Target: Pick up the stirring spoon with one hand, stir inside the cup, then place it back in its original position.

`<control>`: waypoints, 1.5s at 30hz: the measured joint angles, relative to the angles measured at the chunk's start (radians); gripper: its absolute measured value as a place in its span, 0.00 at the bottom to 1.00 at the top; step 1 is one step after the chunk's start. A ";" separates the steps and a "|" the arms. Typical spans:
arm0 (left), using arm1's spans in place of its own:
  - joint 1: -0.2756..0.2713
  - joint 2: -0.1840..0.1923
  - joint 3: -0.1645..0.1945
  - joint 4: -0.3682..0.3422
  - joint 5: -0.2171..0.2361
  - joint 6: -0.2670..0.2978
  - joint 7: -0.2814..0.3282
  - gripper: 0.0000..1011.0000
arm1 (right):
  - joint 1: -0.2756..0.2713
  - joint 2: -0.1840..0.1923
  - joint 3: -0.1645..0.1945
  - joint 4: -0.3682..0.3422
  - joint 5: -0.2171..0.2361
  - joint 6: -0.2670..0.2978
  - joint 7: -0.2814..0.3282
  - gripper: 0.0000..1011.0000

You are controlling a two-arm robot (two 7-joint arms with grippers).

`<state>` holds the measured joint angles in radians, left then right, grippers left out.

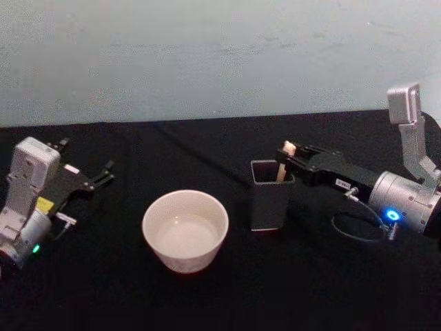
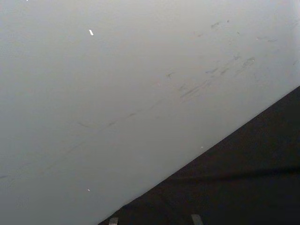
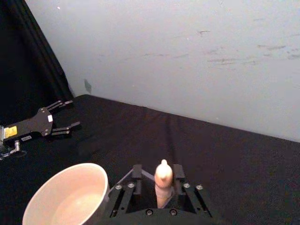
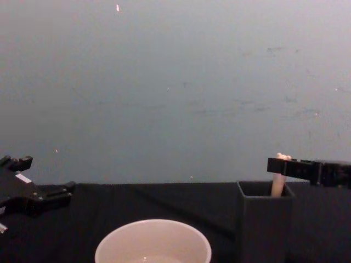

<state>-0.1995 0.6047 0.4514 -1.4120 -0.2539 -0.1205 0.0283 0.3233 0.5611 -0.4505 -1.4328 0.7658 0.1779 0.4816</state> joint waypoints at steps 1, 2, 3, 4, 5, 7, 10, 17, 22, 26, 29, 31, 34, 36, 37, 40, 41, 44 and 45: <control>0.000 0.000 0.000 0.000 0.000 0.000 0.000 0.99 | 0.000 0.000 0.000 0.000 0.000 0.000 0.000 0.41; 0.000 0.000 0.000 0.000 0.000 0.000 0.000 0.99 | 0.000 0.000 0.000 0.000 0.000 0.000 0.000 0.43; 0.000 0.000 0.000 0.000 0.000 0.000 0.000 0.99 | 0.000 0.000 0.000 0.000 0.000 0.000 0.000 0.49; 0.000 0.000 0.000 0.000 0.000 0.000 0.000 0.99 | 0.000 0.000 0.000 0.000 0.000 0.000 0.000 0.49; 0.000 0.000 0.000 0.000 0.000 0.000 0.000 0.99 | 0.000 0.000 0.000 0.000 0.000 0.000 0.000 0.53; 0.000 0.000 0.000 0.000 0.000 0.000 0.000 0.99 | 0.000 0.000 0.000 0.000 0.000 0.000 0.000 0.61; 0.000 0.000 0.000 0.000 0.000 0.000 0.000 0.99 | 0.000 0.000 0.000 0.000 0.001 0.000 0.000 0.71; 0.000 0.000 0.000 0.000 0.000 0.000 0.000 0.99 | 0.000 0.000 0.000 0.000 0.001 0.000 0.000 0.89; 0.000 0.000 0.000 0.000 0.000 0.000 0.000 0.99 | -0.004 -0.005 0.003 -0.001 -0.008 -0.023 -0.007 0.99; 0.000 0.000 0.000 0.000 0.000 0.000 0.000 0.99 | -0.014 -0.029 0.036 -0.011 -0.013 -0.066 -0.041 0.99; 0.000 0.000 0.000 0.000 0.000 0.000 0.000 0.99 | -0.016 -0.055 0.074 -0.018 -0.004 -0.095 -0.080 0.99; 0.000 0.000 0.000 0.000 0.000 0.000 0.000 0.99 | -0.016 -0.071 0.095 -0.018 -0.006 -0.115 -0.109 0.99; 0.000 0.000 0.000 0.000 0.000 0.000 0.000 0.99 | -0.013 -0.101 0.122 -0.010 -0.038 -0.167 -0.179 0.99; 0.000 0.000 0.000 0.000 0.000 0.000 0.000 0.99 | -0.006 -0.132 0.129 0.022 -0.126 -0.241 -0.264 0.99; 0.000 0.000 0.000 0.000 0.000 0.000 0.000 0.99 | -0.006 -0.132 0.129 0.022 -0.126 -0.241 -0.264 0.99; 0.000 0.000 0.000 0.000 0.000 0.000 0.000 0.99 | 0.000 -0.153 0.115 0.069 -0.222 -0.283 -0.345 0.99; 0.000 0.000 0.000 0.000 0.000 0.000 0.000 0.99 | 0.002 -0.161 0.106 0.092 -0.262 -0.285 -0.380 0.99; 0.000 0.000 0.000 0.000 0.000 0.000 0.000 0.99 | 0.000 -0.172 0.092 0.129 -0.312 -0.285 -0.424 0.99; 0.000 0.000 0.000 0.000 0.000 0.000 0.000 0.99 | -0.003 -0.179 0.083 0.152 -0.339 -0.285 -0.445 0.99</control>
<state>-0.1996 0.6047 0.4514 -1.4120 -0.2539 -0.1205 0.0283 0.3204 0.3818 -0.3671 -1.2812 0.4271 -0.1070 0.0368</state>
